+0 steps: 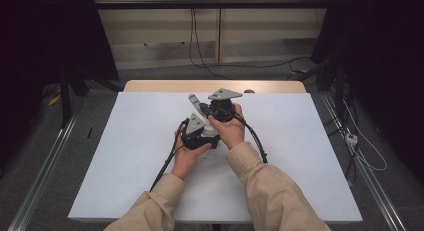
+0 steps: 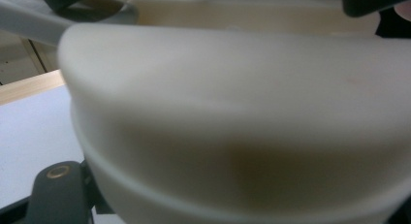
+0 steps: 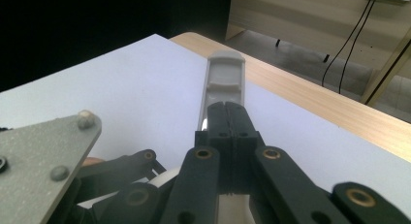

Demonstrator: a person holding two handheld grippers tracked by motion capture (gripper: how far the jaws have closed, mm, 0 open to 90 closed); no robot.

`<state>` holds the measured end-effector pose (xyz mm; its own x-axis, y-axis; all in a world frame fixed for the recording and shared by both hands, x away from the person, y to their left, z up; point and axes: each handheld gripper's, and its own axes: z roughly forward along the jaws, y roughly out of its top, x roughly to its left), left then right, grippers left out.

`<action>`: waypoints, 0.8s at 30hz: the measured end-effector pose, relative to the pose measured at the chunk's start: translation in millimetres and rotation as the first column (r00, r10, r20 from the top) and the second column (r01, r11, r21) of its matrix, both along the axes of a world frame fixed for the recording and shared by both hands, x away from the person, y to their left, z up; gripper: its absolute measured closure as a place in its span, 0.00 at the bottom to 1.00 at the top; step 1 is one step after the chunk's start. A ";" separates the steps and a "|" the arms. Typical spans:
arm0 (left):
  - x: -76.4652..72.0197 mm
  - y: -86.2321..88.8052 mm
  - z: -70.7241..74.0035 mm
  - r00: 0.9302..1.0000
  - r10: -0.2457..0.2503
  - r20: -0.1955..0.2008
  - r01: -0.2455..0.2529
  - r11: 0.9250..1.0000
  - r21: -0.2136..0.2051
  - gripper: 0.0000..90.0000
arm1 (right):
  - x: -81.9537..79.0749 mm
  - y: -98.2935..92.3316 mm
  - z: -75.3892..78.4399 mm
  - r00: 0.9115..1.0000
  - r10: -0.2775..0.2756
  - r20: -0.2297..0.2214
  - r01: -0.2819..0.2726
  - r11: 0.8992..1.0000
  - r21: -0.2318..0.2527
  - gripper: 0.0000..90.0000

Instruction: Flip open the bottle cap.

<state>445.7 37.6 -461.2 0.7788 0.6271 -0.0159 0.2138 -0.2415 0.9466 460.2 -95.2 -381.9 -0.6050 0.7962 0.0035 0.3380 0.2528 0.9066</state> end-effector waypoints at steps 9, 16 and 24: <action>-0.3 1.9 2.4 1.000 -0.006 -0.004 0.006 1.000 0.011 0.17 | -5.7 -7.2 -2.8 0.999 0.033 0.034 -0.035 0.997 0.070 0.96; -8.5 16.9 17.0 0.997 -0.073 -0.022 0.075 0.993 0.092 0.08 | -23.8 -24.8 -1.4 0.996 0.037 0.079 -0.042 0.997 0.070 0.72; -27.4 44.0 24.5 0.995 -0.074 -0.063 0.079 0.994 0.079 0.08 | -57.6 -55.3 -2.4 0.997 0.042 0.071 -0.048 0.995 0.083 0.36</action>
<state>418.4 81.5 -436.7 0.8238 0.5667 -0.0158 0.2478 -0.3348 0.9091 402.7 -150.5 -384.3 -0.6413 0.7668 0.0265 0.2639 0.1880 0.9461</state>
